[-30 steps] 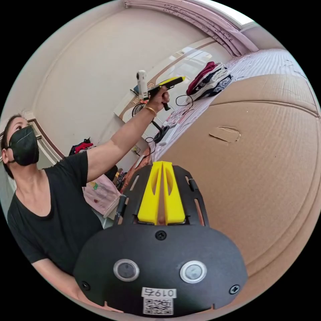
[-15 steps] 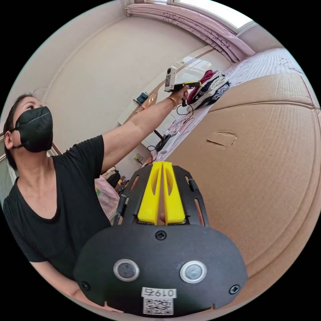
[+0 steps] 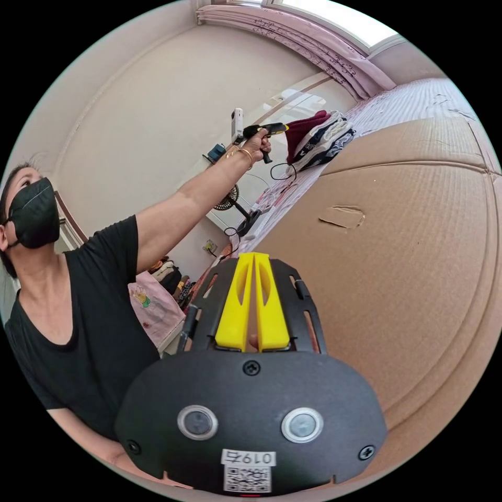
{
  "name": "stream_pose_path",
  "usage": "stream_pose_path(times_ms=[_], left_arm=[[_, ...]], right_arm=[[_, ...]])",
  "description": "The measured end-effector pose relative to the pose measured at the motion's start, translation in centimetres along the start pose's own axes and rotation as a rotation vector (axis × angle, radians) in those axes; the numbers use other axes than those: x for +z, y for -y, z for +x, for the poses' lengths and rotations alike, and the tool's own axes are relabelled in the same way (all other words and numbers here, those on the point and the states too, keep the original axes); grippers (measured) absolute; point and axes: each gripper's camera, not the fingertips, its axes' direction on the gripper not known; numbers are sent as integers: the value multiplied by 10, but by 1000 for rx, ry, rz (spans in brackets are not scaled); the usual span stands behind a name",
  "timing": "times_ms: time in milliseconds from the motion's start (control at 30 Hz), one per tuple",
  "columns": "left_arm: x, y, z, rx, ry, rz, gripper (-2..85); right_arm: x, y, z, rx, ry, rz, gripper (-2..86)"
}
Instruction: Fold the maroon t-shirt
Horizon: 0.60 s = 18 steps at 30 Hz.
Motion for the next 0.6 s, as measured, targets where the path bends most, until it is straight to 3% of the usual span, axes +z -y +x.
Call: stream_pose_path(times_ms=[267,400,600], left_arm=[[-110,-62,33,207,-189,133,11],[-201,-148,75,299,-446,227,10],[-252,-269,130,261,-644,98,10]], right_arm=[[9,3,-5,2,-6,19,-7],[11,3,-8,10,-23,59,-7],[-25,-19,-64,-2,-217,270,-4]])
